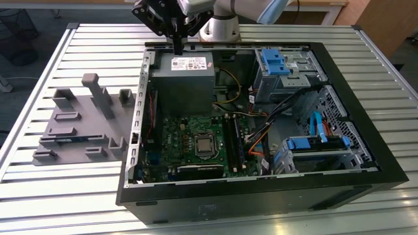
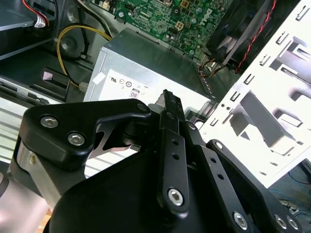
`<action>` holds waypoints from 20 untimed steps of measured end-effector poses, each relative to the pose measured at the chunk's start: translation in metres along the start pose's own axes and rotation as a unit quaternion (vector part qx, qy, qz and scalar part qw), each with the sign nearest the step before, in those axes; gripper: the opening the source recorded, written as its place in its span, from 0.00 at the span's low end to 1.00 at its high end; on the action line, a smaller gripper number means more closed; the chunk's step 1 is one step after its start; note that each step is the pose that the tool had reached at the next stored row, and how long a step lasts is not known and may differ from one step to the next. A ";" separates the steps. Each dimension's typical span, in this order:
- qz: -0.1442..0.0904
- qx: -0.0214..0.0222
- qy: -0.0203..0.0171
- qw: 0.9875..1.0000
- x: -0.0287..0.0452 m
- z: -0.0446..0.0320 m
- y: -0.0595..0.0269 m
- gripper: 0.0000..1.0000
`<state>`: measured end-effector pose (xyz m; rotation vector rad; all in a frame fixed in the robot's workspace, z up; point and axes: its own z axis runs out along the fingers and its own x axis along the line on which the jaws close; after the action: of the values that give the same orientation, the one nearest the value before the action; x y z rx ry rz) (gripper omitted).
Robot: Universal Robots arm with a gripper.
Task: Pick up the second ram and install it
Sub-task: 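Reach for the second ram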
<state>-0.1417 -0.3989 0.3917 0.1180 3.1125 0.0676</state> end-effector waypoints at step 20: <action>0.000 0.000 0.000 1.000 0.0095 0.0002 -0.0007 0.11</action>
<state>-0.1512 -0.3989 0.3912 0.1180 3.1125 0.0677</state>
